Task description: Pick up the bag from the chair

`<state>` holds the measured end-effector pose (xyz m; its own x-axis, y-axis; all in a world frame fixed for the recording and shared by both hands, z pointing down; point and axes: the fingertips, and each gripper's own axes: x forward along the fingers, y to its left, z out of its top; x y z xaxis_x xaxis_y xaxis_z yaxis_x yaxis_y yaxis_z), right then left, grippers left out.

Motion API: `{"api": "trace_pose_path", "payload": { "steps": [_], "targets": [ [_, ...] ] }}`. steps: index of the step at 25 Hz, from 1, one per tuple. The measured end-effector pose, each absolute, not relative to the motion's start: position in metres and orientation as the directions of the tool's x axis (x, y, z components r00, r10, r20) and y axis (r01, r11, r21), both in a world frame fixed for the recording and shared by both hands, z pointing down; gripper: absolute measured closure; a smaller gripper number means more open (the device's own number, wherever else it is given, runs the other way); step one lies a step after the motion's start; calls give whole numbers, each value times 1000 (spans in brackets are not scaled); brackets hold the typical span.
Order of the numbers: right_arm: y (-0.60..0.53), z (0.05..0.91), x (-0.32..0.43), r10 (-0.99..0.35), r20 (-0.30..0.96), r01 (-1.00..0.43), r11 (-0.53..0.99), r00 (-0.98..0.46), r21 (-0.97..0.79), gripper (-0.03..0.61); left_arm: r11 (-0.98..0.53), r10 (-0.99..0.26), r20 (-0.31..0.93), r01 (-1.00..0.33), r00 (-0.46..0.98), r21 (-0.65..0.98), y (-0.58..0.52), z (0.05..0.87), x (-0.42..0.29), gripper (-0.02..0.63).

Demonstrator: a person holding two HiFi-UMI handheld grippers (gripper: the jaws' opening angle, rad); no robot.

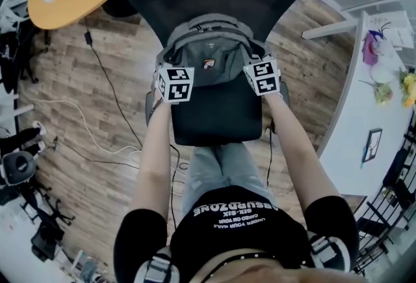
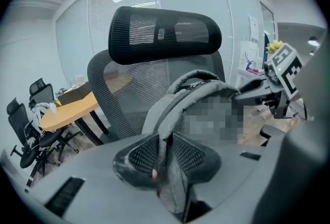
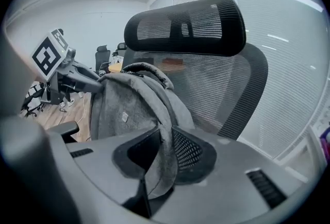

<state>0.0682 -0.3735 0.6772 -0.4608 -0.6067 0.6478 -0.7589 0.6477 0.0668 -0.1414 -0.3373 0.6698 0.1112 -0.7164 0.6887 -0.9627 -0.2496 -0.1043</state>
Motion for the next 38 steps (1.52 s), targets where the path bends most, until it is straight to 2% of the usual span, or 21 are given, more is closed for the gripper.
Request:
{"api": "trace_pose_path", "payload": {
  "steps": [19,38],
  "targets": [
    [-323,659,78,-578,652,-723,688,-491,66,495,-320,-667,732,-941,142,-109,-286,650,-132,520],
    [-270,626,84,-589,624,-697,711,-514,97,501,-306,-690,713,-944,129,-126,-231,622,-126,522]
  ]
}}
